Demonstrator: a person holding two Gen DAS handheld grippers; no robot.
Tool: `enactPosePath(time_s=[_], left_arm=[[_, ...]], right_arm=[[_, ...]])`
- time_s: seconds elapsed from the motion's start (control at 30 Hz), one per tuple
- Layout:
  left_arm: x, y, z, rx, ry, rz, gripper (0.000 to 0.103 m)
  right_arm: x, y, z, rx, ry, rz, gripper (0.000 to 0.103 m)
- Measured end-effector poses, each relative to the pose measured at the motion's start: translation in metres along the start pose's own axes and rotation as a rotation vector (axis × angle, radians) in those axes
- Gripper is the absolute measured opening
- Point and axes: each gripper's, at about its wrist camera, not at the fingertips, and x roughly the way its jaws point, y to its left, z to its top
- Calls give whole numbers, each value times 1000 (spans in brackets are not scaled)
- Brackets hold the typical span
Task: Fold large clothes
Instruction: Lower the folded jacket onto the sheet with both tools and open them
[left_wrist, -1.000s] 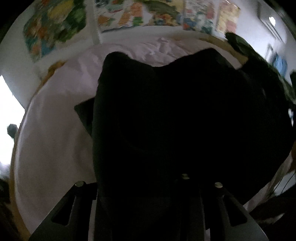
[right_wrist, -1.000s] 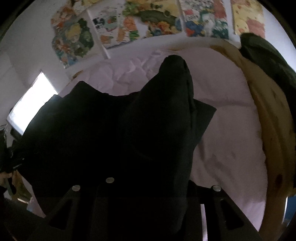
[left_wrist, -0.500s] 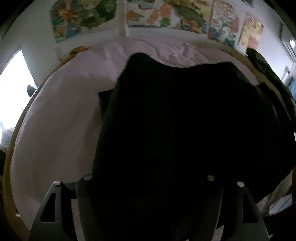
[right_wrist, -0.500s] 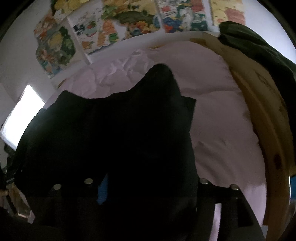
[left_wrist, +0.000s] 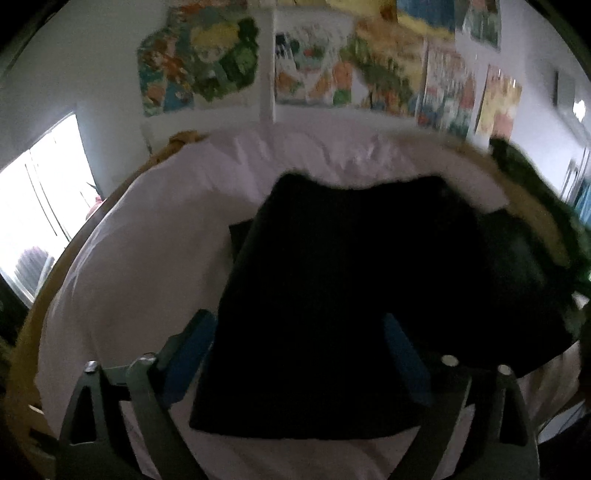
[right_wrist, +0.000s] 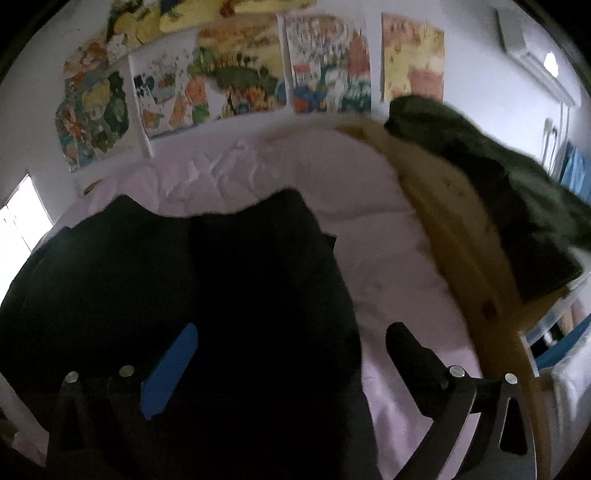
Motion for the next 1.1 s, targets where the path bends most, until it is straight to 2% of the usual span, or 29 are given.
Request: enactPosePath(time_s=[0.1, 0.3, 0.43, 0.77, 0.93, 1.1], left_arm=[[-21, -8, -6, -14, -57, -30, 96], [-49, -35, -21, 45, -145, -12, 100], [-61, -47, -35, 78, -197, -24, 101], [-82, -61, -59, 111, -286, -56, 101], [-93, -62, -69, 100, -305, -72, 101], [-108, -62, -76, 99, -342, -66, 101]], right_arm=[[-19, 3, -3, 20, -67, 8, 103], [-47, 12, -24, 118, -112, 73, 103], [-72, 25, -39, 124, -167, 80, 103], [-143, 67, -73, 35, -358, 102, 103], [-166, 87, -89, -45, -420, 123, 103], [-180, 105, -103, -96, -445, 152, 103]])
